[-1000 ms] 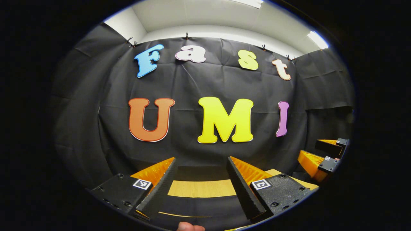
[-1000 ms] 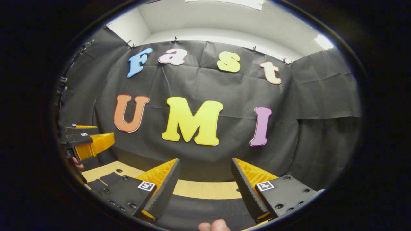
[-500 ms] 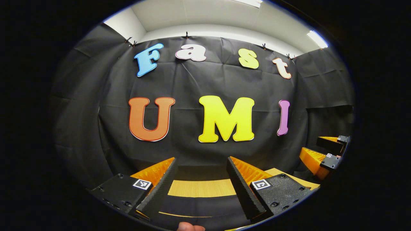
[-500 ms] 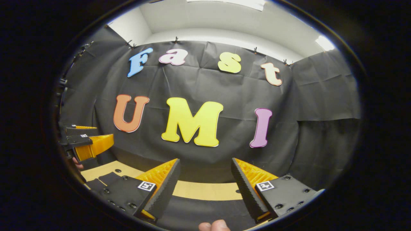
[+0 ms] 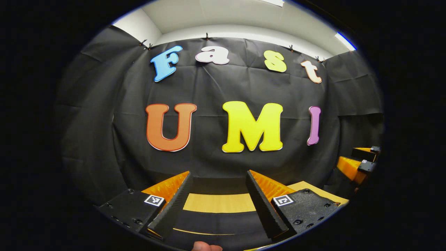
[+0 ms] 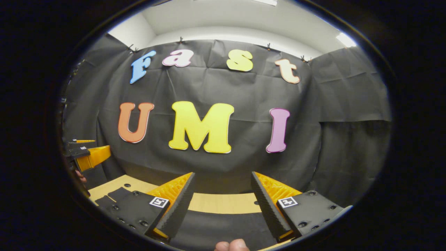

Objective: Grasp the waist and the cuffs of the jeans and fold them to make the two legs overlap; first hold the waist and fold one-third of the jeans toward the cuffs, then hold the cuffs and fold the remaining one-third in the same direction to finish folding.

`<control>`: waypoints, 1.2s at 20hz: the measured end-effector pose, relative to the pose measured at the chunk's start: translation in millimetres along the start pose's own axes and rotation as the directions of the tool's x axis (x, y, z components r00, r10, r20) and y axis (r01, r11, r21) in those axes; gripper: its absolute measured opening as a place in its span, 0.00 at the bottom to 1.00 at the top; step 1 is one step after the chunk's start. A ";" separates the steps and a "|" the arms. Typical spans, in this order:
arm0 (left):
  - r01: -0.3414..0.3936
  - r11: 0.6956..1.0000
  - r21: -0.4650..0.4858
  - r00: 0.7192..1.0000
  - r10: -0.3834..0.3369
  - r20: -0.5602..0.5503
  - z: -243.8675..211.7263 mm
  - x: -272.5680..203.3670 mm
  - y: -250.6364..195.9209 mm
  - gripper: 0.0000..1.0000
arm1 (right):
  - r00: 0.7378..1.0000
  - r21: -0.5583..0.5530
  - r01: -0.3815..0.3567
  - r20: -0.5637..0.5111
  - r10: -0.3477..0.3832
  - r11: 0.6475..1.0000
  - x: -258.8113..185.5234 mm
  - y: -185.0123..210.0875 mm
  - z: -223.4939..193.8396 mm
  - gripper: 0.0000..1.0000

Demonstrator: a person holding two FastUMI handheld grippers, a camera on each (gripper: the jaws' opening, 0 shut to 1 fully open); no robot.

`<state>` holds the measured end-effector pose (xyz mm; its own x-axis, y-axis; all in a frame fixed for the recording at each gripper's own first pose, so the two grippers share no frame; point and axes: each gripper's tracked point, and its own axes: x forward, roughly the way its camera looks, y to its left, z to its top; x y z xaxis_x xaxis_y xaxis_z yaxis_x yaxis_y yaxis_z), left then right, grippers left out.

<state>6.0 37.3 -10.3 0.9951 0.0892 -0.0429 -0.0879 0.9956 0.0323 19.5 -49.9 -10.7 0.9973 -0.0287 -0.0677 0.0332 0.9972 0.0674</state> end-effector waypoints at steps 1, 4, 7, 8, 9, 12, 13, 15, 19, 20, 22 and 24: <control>-0.021 1.000 0.001 1.000 0.021 -0.015 -4.6 0.4 10.5 0.97 | 1.000 0.028 0.002 -0.028 -0.001 1.000 0.8 -11.7 -7.5 0.97; -0.094 0.995 -0.037 0.992 0.091 -0.084 -28.8 0.3 49.4 1.00 | 0.990 0.102 0.034 -0.142 -0.020 0.994 3.4 -58.3 -39.6 0.98; -0.178 0.974 -0.137 0.966 0.147 -0.214 -78.9 -10.4 95.3 0.98 | 0.957 0.250 0.110 -0.290 -0.035 0.962 1.4 -113.1 -89.3 0.97; -0.211 0.959 -0.189 0.951 0.157 -0.268 -100.2 -17.4 110.8 0.98 | 0.939 0.326 0.152 -0.342 -0.033 0.933 1.8 -130.4 -107.6 0.98; -0.249 0.939 -0.239 0.933 0.165 -0.321 -122.6 -25.7 123.4 0.98 | 0.923 0.413 0.198 -0.385 -0.027 0.889 10.7 -142.6 -122.9 0.97; -0.390 0.814 -0.431 0.864 0.160 -0.478 -192.8 -52.1 150.5 0.99 | 0.861 0.589 0.348 -0.508 -0.001 0.729 1.2 -190.0 -183.8 0.99; -0.439 0.747 -0.499 0.840 0.145 -0.522 -212.8 -62.0 154.1 0.99 | 0.842 0.631 0.391 -0.539 0.016 0.670 -2.3 -199.4 -204.4 1.00; -0.525 0.597 -0.606 0.807 0.123 -0.578 -244.3 -78.1 158.8 0.99 | 0.804 0.663 0.459 -0.594 0.041 0.591 -10.6 -204.5 -245.2 0.98; -0.613 0.321 -0.722 0.780 0.099 -0.618 -280.2 -99.8 173.0 0.99 | 0.756 0.701 0.529 -0.645 0.110 0.478 -35.9 -207.7 -294.1 0.98; -0.621 0.273 -0.734 0.777 0.096 -0.622 -289.6 -101.7 177.5 0.99 | 0.750 0.711 0.545 -0.650 0.120 0.443 -35.4 -207.3 -302.2 0.98; -0.637 0.191 -0.747 0.768 0.083 -0.635 -305.6 -105.2 178.8 0.99 | 0.741 0.724 0.576 -0.658 0.131 0.379 -35.6 -208.8 -314.6 0.98; -0.657 0.117 -0.745 0.753 0.069 -0.654 -318.0 -103.9 179.5 0.99 | 0.734 0.728 0.597 -0.665 0.136 0.338 -33.1 -206.8 -326.5 0.98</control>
<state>-127.6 215.7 -317.6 0.7138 0.1545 -0.6831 -0.6980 0.0786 -0.7117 -41.8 -232.5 -347.4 0.6931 0.1607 -0.7027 0.6541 0.2695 0.7068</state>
